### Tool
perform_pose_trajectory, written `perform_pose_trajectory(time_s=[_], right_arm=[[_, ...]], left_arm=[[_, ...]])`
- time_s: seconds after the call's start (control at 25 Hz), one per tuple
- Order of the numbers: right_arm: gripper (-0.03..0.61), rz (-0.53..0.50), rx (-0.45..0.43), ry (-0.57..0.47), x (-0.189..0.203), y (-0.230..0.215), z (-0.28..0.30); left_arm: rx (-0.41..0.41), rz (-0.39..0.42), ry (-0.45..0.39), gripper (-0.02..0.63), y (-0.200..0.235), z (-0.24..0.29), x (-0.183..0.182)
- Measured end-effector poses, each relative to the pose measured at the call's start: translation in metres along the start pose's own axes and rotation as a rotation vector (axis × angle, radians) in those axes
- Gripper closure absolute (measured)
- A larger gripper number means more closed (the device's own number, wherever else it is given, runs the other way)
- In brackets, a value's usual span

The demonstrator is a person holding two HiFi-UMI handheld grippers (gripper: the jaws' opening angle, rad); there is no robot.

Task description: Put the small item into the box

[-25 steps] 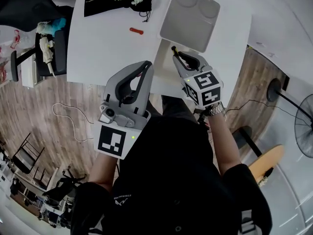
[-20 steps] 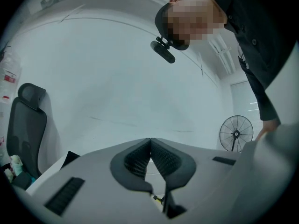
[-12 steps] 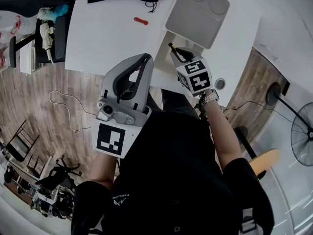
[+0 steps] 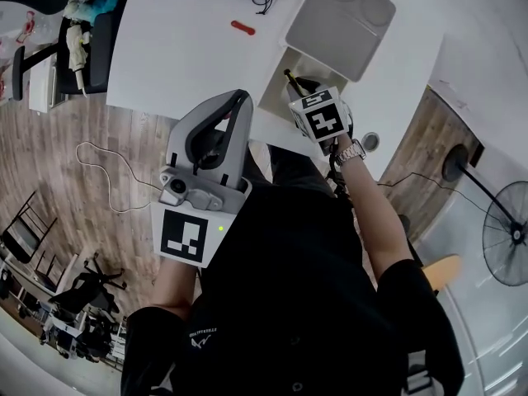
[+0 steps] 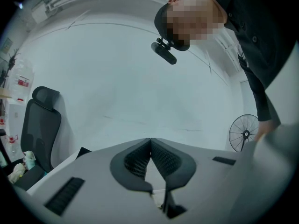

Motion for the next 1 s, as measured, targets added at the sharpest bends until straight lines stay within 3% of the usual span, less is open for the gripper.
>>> perform_pose_trajectory(time_s=[0.28, 0.44, 1.0], right_arm=[[0.511, -0.067, -0.006, 0.075, 0.001, 0.003, 0.019], [0.509, -0.050, -0.019, 0.096, 0.002, 0.004, 0.024], [0.492, -0.042, -0.030, 0.086, 0.004, 0.003, 0.023]], left_arm=[[-0.025, -0.007, -0.003, 0.609, 0.008, -0.005, 0.002], [-0.033, -0.007, -0.005, 0.609, 0.011, -0.006, 0.001], [-0.006, -0.001, -0.001, 0.609, 0.011, -0.002, 0.001]])
Point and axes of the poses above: the fingertips, and each gripper's own axes: z forward along the fingers, y to its left, x out of its underside, the point moved 6 cm from there along -z, backward along the fingers, and after that the axes turned 5 degrees about -x, right-handed, at the moved point
